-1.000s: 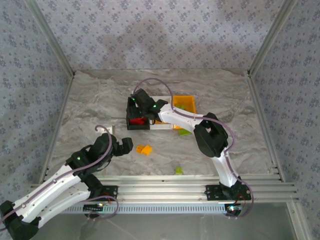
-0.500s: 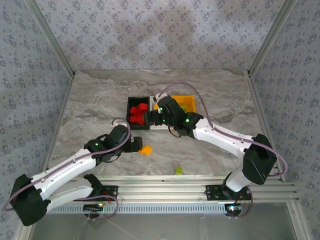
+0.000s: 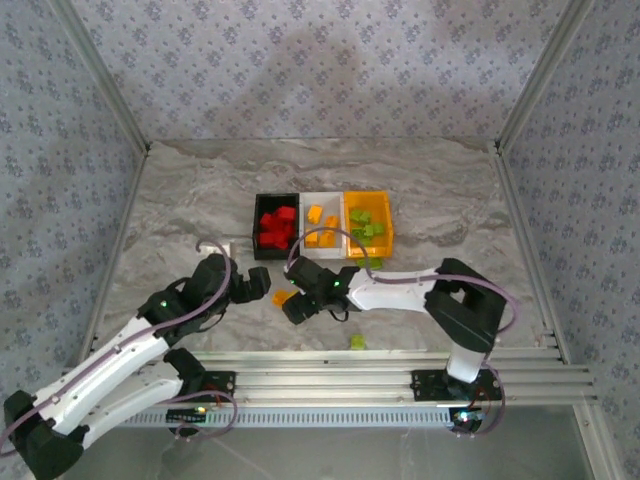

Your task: Sort the legos into containers by color

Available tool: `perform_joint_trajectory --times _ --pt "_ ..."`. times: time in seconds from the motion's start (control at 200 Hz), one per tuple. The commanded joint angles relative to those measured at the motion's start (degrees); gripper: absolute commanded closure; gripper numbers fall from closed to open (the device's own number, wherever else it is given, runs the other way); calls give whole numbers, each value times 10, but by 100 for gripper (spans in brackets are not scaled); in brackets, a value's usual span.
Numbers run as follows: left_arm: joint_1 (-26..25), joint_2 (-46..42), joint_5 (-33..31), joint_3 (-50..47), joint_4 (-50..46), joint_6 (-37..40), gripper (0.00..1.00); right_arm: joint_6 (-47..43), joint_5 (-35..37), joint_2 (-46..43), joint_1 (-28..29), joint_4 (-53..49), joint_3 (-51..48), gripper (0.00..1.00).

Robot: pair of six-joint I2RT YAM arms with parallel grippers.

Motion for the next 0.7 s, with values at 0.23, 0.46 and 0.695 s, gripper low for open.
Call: perform_joint_trajectory --times 0.23,0.46,0.695 --pt "9 -13 -7 -17 -31 -18 0 -36 16 69 4 27 49 30" --pt "10 2 0 -17 -24 -12 0 -36 22 47 4 21 39 60" --pt "13 15 0 -21 -6 4 0 -18 66 -99 -1 12 -22 65"
